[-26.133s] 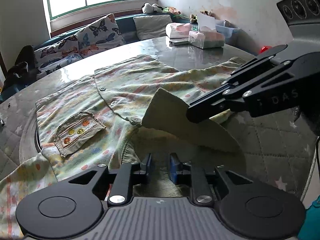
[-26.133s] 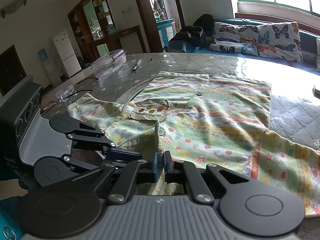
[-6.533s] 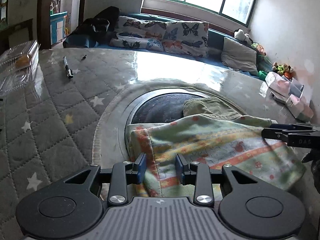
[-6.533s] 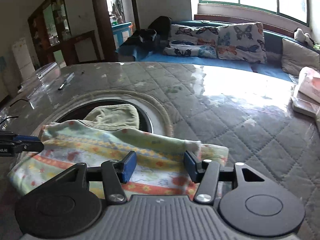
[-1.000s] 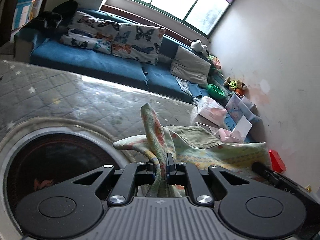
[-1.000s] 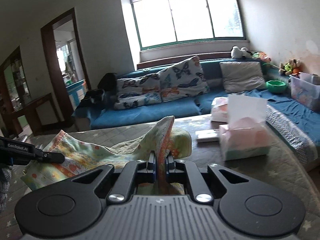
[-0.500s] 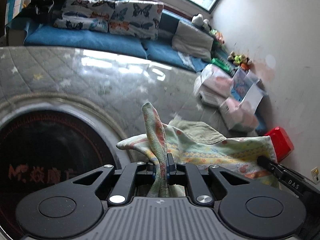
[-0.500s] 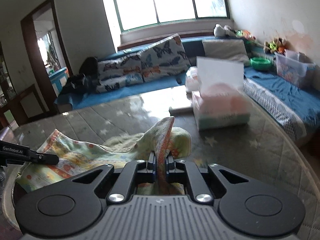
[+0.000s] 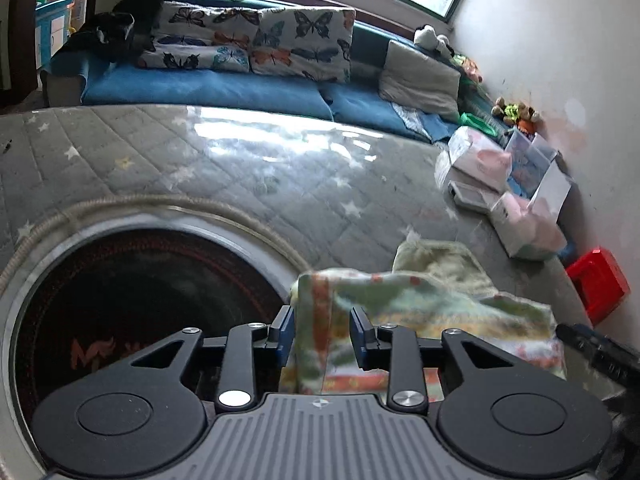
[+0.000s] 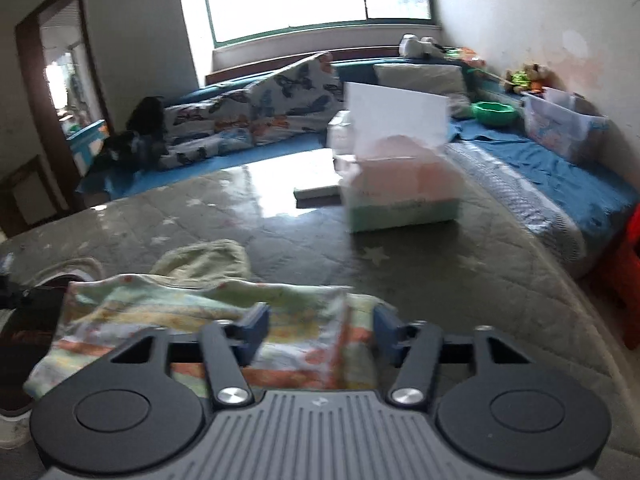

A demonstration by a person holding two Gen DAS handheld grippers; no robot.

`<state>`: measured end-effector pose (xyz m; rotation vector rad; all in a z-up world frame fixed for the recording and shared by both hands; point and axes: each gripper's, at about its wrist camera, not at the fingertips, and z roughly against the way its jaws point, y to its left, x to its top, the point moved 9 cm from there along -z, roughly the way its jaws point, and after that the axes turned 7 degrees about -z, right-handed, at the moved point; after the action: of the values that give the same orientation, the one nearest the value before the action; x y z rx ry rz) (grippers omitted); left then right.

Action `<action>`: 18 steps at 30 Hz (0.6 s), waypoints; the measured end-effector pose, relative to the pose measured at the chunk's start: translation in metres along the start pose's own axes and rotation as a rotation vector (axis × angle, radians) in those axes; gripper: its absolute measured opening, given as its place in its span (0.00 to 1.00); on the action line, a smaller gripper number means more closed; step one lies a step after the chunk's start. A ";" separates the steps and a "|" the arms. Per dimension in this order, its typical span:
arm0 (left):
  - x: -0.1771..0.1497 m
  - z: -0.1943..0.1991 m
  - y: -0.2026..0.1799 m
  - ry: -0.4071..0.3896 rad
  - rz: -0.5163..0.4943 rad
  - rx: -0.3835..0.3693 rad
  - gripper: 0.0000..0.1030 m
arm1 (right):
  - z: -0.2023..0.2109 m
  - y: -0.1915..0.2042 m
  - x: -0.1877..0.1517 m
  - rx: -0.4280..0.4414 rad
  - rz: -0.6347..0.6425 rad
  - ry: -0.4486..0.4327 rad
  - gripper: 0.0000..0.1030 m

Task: Fold clothes
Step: 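Lay the folded edge down with both tools and open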

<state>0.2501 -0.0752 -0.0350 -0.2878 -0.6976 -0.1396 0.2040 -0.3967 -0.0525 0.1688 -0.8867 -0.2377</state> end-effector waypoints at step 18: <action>0.002 -0.068 -0.058 0.062 -0.008 -0.188 0.23 | -0.048 0.034 -0.008 0.032 0.044 0.066 0.72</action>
<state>0.2804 -0.1508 -0.0706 -0.4585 -0.6250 -0.2218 0.2407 -0.3593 -0.0799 0.1856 -0.8280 -0.1758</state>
